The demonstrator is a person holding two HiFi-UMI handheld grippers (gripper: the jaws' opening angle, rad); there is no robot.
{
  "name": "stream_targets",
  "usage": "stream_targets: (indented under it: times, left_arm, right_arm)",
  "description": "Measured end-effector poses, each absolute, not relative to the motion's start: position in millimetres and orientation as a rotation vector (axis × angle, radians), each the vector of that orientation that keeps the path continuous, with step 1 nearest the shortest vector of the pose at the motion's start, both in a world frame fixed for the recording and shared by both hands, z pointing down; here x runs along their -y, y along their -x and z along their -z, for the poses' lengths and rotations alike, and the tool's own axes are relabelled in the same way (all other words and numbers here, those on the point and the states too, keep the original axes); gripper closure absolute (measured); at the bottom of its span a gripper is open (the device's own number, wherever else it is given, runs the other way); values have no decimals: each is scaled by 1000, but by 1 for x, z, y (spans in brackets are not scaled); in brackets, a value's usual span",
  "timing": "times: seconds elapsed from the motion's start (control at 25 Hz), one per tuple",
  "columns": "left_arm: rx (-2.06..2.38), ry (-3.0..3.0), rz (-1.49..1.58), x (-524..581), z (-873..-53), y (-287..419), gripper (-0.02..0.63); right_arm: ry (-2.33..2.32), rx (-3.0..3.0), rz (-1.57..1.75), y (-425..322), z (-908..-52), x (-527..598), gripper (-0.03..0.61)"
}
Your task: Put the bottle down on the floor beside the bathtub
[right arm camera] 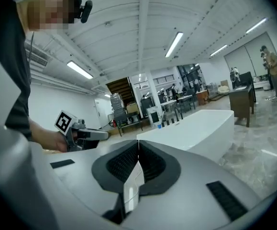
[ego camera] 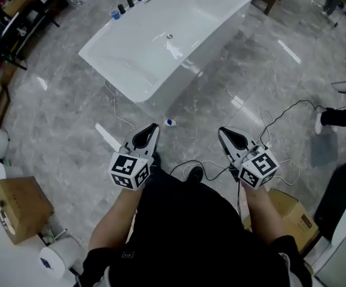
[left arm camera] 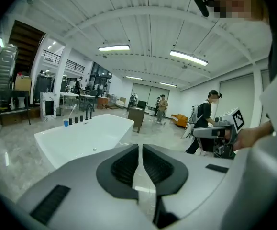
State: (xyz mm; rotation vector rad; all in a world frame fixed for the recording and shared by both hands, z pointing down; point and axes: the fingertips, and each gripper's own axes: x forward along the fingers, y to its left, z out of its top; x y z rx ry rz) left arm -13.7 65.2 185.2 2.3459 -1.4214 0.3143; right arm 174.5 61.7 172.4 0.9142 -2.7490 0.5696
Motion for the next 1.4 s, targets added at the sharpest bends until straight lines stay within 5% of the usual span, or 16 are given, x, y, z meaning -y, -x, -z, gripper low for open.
stream_targets:
  times: [0.4,0.92,1.4]
  left_arm:
    - [1550,-2423,-295,-67,-106,64,577]
    - [1550,-2454,-193,-43,-50,162,577]
    - [1474,-2588,-205,-24,-29,141,577]
  right_arm:
    - [-1114,2922,-544,-196,-96,-52,551]
    - [-1182,3066,-305,-79,-7,-37,551]
    - [-1160,3073,-176,-29,28,-30,551]
